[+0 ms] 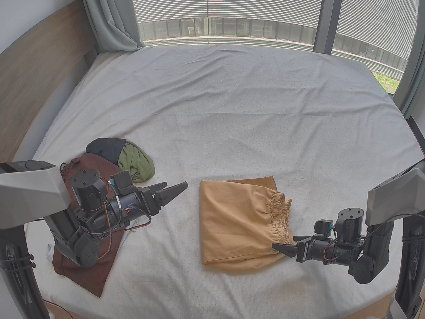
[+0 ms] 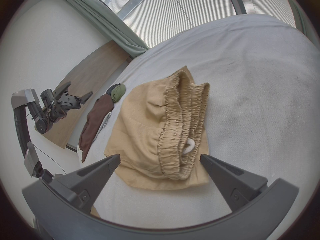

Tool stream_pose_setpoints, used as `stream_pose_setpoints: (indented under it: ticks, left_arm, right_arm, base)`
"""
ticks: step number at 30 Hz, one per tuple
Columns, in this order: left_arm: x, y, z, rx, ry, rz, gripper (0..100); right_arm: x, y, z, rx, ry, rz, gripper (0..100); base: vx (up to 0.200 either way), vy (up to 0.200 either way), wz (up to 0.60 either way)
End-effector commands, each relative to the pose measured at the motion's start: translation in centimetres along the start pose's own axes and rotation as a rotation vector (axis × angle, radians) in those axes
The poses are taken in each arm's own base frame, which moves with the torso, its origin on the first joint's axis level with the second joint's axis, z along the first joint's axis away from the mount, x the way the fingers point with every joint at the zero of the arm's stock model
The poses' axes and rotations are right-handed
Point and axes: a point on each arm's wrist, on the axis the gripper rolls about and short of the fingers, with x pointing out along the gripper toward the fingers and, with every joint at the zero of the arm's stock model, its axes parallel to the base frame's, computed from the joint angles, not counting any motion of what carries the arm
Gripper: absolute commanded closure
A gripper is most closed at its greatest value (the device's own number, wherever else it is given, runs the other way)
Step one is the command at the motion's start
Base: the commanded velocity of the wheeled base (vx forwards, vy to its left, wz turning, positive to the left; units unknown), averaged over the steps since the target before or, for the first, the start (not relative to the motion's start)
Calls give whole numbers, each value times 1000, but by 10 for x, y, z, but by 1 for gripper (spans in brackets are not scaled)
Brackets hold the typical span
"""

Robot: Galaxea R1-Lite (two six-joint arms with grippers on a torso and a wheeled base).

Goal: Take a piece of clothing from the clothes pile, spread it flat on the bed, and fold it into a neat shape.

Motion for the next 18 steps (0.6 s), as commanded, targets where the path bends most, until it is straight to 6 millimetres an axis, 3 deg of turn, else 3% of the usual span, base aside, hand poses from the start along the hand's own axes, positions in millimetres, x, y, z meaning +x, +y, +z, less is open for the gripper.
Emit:
stream_pose_setpoints:
  ticks: [1, 10, 13, 18]
  left_arm:
    - [1, 0, -1, -1, 2, -1, 0]
    - [1, 0, -1, -1, 2, -1, 0]
    - [1, 0, 0, 0, 0, -2, 0]
    - [1, 0, -1, -1, 2, -1, 0]
  right_arm:
    - [4, -9, -9, 24, 32, -25, 0]
    - [10, -20, -18, 53, 60, -48, 0]
    - [20, -24, -21, 59, 63, -45, 0]
    - [25, -22, -20, 100, 58, -34, 0]
  base:
    - [0, 0, 0]
    - [0, 0, 0]
    - [0, 0, 0]
    - [0, 0, 0]
